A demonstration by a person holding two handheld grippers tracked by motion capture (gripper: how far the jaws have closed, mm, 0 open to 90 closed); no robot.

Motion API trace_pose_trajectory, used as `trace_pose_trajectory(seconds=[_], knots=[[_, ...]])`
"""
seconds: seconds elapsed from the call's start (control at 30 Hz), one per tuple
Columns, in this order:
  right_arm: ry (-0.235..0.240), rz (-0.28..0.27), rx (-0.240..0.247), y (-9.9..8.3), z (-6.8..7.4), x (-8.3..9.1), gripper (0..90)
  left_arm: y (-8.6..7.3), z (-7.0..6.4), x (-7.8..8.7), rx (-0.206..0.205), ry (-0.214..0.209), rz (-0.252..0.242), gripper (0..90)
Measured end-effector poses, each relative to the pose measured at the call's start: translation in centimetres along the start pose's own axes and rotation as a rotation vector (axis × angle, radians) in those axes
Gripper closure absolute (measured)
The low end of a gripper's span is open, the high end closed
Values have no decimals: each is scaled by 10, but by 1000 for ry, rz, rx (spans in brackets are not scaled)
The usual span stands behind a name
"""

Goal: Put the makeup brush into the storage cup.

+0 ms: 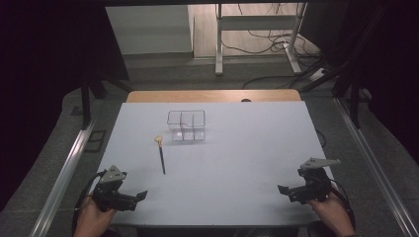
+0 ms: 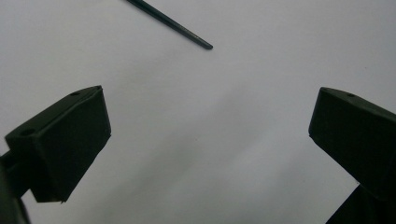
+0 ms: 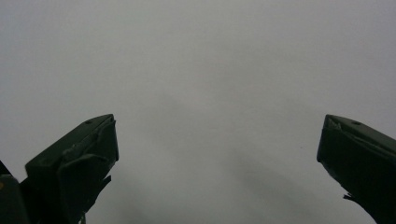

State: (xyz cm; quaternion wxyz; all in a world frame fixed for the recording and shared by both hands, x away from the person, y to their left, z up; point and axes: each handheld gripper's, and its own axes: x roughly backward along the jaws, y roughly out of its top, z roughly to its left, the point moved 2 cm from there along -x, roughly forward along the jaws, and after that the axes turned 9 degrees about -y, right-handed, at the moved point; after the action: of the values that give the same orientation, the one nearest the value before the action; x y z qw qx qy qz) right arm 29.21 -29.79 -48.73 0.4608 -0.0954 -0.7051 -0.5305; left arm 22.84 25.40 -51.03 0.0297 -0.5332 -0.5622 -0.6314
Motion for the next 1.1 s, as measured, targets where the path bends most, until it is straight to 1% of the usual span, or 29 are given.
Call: trace_pose_trajectory(seconds=[0.13,0.17,0.2,0.23,0.27,0.3,0.43,0.53,0.6,0.67,0.73,0.77,0.93,0.97,1.0,1.1], knots=[[1,3,0,0,0,0,0,1,0,0,8,-5,-6,0],[1,6,1,0,0,-1,0,2,0,-1,22,-8,-12,0],[1,6,1,0,0,-1,0,2,0,-1,22,-8,-12,0],[1,9,5,0,1,-1,0,4,1,-2,40,-18,-12,0],[1,7,9,0,2,-1,0,4,1,-2,40,-18,-12,0],[-1,12,15,0,2,-1,0,5,1,-3,53,-25,-9,0],[-6,17,25,0,3,-2,0,9,2,-5,53,-16,7,0],[-10,23,36,0,3,-2,0,11,2,-6,60,-13,11,0],[-12,19,38,0,4,-3,0,11,2,-7,58,-11,14,0],[-16,19,42,1,4,-2,0,11,2,-9,57,-13,34,0],[-19,22,44,1,5,-2,0,11,2,-9,55,-14,40,0],[-21,22,47,1,5,-3,0,11,2,-10,48,-11,55,0],[-25,25,57,1,6,-3,0,14,3,-13,55,-9,62,0],[-24,27,59,1,6,-3,0,16,4,-15,61,4,67,0],[-24,29,60,1,6,-3,0,16,4,-15,61,4,67,0],[-24,34,61,1,6,-4,0,20,8,-17,74,0,55,0]])
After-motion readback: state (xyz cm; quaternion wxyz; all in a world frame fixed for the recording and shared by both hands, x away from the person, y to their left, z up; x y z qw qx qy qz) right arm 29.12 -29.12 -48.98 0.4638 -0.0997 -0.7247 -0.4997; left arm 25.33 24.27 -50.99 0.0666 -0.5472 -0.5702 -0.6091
